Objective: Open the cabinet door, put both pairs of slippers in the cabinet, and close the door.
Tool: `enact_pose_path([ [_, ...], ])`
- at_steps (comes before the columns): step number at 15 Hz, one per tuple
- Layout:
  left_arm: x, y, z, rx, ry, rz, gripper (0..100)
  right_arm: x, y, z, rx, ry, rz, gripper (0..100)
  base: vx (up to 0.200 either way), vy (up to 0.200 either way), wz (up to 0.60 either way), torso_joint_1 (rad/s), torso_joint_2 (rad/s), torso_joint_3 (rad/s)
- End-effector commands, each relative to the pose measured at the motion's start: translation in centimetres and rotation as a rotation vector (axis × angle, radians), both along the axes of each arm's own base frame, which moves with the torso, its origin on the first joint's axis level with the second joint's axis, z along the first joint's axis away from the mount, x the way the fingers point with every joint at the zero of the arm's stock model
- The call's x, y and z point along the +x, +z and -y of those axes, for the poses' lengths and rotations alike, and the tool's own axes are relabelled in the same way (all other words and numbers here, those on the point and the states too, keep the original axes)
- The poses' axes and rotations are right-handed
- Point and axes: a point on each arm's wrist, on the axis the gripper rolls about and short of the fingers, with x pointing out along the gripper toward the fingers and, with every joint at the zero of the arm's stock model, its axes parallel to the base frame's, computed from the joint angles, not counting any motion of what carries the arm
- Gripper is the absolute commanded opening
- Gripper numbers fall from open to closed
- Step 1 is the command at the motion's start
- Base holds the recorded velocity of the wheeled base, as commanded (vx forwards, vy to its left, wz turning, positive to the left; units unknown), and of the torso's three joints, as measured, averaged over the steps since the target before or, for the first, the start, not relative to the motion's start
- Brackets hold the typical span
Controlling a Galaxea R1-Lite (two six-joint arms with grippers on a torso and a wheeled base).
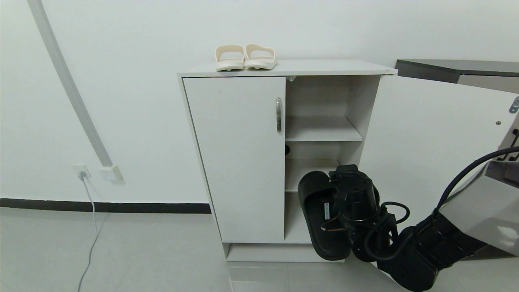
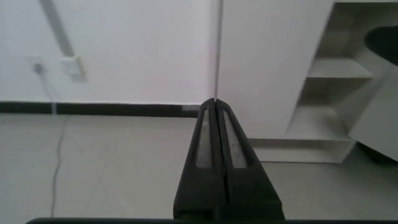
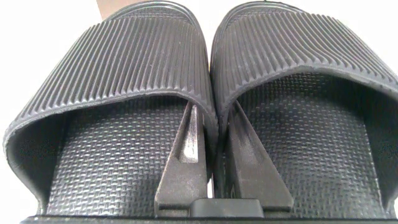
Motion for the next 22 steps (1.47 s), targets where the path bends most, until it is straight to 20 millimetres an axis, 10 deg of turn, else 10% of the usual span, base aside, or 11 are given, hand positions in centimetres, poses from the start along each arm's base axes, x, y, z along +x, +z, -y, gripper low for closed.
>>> enact_pose_path([
  [1, -0.3, -0.1, -0.1, 0.010, -0.043, 0.041, 0, -0.1, 0.0, 0.0, 0.000, 0.002, 0.000, 0, 0.000, 0.000, 0.00, 0.000, 0.00, 0.000],
  [22, -0.5, -0.1, -0.2, -0.013, 0.042, 0.067, 0, 2.0, -2.7, -2.1, 0.041, -0.050, 0.014, 0, 0.000, -0.057, 0.00, 0.001, 0.00, 0.001],
])
